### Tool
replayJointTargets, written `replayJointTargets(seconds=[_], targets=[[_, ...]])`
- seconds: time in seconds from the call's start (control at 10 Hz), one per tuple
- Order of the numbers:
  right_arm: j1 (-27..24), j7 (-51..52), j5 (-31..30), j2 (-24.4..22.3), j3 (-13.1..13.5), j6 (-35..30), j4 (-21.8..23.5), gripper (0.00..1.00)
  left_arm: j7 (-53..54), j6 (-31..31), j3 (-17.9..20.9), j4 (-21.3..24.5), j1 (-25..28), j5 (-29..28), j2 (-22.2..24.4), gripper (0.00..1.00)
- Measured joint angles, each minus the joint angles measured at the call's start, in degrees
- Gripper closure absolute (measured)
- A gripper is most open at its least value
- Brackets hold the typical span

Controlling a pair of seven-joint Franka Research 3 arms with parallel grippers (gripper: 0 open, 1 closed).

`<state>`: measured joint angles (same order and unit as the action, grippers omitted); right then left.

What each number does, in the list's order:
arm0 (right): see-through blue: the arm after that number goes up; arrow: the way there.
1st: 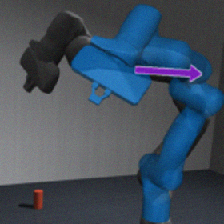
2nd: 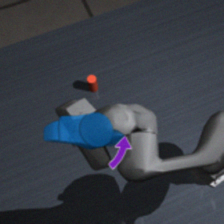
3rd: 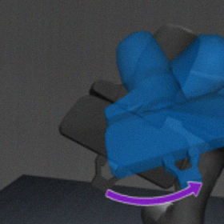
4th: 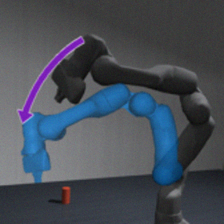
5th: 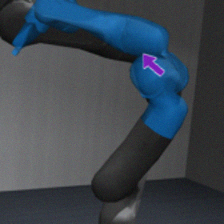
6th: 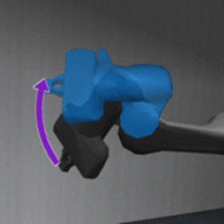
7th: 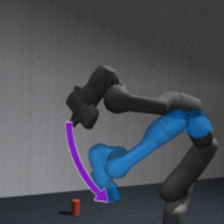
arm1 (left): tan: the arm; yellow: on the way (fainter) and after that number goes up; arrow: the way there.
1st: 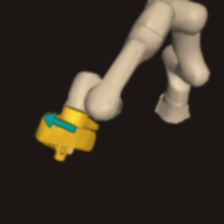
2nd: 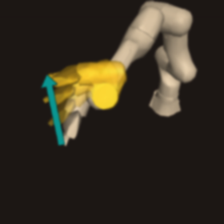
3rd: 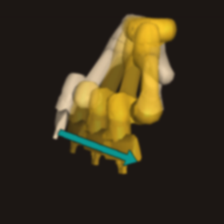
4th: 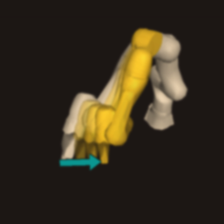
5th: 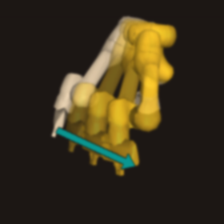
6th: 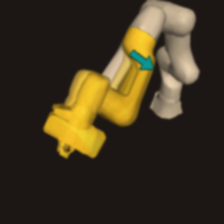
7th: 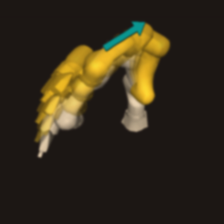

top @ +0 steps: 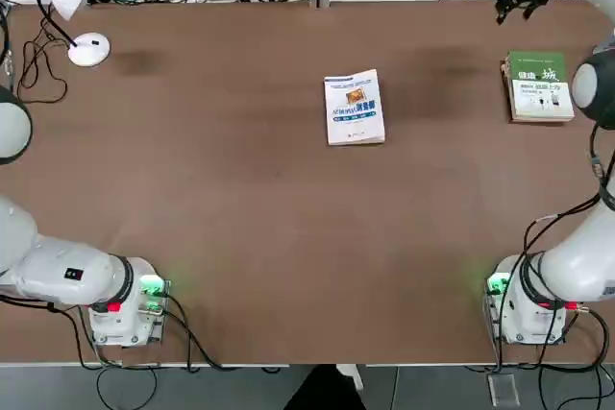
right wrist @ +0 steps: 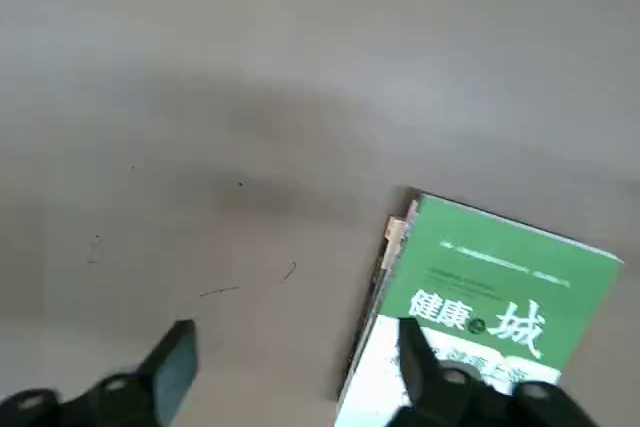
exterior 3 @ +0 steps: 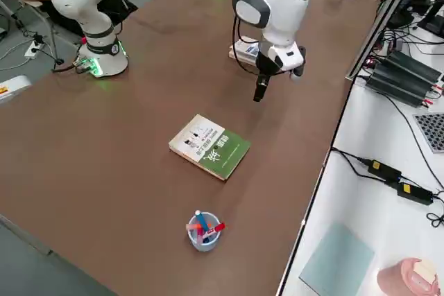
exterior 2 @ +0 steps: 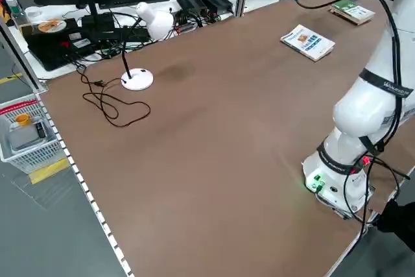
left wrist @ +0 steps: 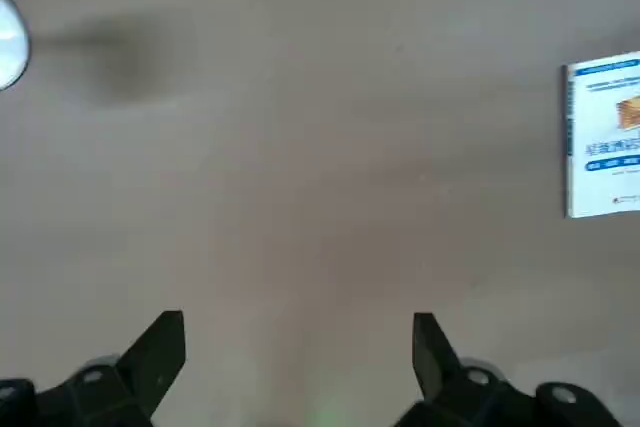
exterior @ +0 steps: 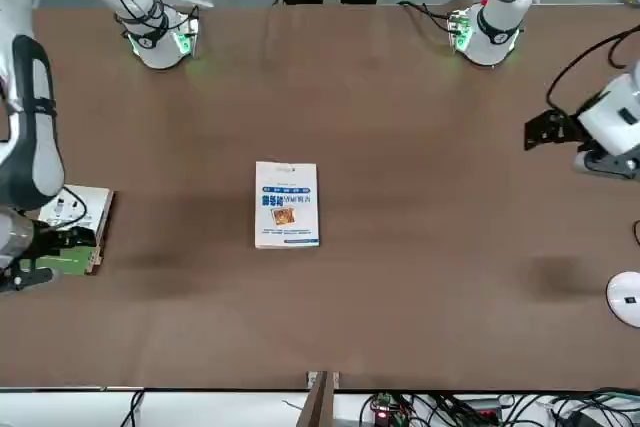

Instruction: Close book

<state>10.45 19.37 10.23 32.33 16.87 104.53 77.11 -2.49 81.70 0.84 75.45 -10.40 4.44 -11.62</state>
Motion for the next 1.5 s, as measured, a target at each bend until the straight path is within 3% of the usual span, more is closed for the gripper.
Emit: replayJointTargets(seconds=[0.1, 0.3, 0.7, 1.2, 1.5], targets=[[-0.2, -0.7, 0.0, -1.3, 0.0, -0.4, 0.2, 0.00, 0.7, -1.0, 0.0, 0.0, 1.5, -0.1, 0.3, 0.00], [-0.2, -2.1, -0.1, -3.8, -0.1, -1.0, 1.3, 0.00, 1.4, -2.3, 0.1, 0.0, 4.0, -0.7, 1.1, 0.00], [-0.3, -5.7, -0.4, -10.9, -0.6, -1.3, 7.1, 0.00, 4.4, -2.8, 0.0, 0.0, 5.1, -8.8, 1.7, 0.00], [-0.8, -18.6, -5.4, -22.8, -8.0, -8.5, 12.2, 0.00, 7.7, -1.1, 0.0, 0.3, 6.2, -8.2, 1.7, 0.00], [-1.3, -21.0, -5.9, -27.4, -10.0, -12.5, 12.9, 0.00, 8.1, 2.4, -0.5, 3.3, 9.1, -5.8, 2.5, 0.00]])
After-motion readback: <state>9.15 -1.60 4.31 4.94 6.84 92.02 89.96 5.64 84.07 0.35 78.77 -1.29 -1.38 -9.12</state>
